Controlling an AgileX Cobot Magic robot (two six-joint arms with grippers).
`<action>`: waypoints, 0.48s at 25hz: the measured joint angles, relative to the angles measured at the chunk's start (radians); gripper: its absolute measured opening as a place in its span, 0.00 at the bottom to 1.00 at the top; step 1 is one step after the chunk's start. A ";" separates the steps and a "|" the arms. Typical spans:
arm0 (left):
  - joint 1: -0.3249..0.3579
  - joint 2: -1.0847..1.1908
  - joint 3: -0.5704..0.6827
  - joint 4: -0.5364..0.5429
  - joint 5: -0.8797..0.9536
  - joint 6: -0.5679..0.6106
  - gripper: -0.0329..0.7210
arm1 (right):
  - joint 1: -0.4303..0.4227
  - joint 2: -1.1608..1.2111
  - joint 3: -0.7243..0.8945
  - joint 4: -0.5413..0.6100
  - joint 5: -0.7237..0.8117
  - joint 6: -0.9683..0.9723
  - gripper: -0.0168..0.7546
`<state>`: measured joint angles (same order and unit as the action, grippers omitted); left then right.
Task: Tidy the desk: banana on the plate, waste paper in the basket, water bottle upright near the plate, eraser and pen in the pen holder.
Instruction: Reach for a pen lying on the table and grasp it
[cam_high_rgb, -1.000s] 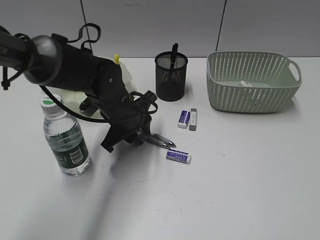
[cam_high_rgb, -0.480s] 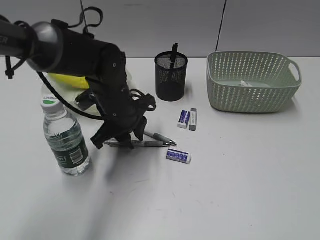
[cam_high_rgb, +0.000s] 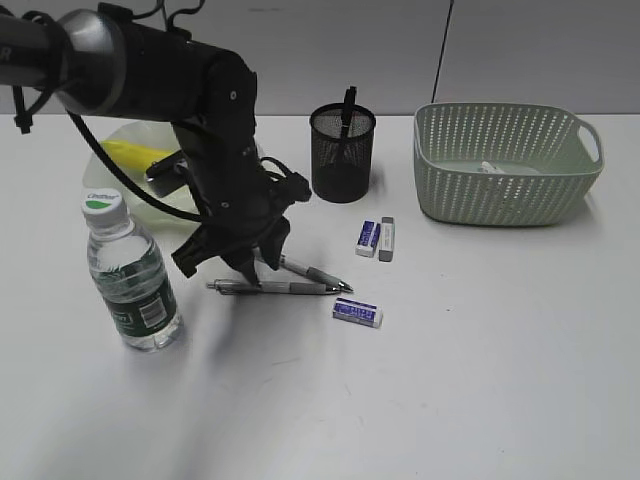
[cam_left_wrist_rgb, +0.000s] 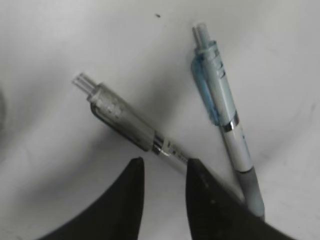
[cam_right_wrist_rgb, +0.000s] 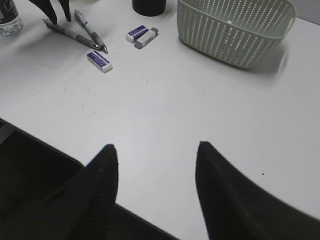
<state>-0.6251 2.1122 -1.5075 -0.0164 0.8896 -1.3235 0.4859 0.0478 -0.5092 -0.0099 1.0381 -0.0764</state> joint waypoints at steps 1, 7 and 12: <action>0.000 0.000 0.000 -0.017 0.003 -0.006 0.33 | 0.000 0.000 0.000 0.000 0.000 0.000 0.55; 0.000 0.010 -0.001 -0.071 -0.010 -0.068 0.39 | 0.000 0.000 0.000 0.000 0.000 0.000 0.55; 0.000 0.032 -0.001 -0.099 -0.028 -0.101 0.43 | 0.000 0.000 0.000 0.000 0.000 0.000 0.55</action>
<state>-0.6251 2.1438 -1.5087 -0.1153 0.8614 -1.4247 0.4859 0.0478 -0.5092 -0.0099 1.0381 -0.0764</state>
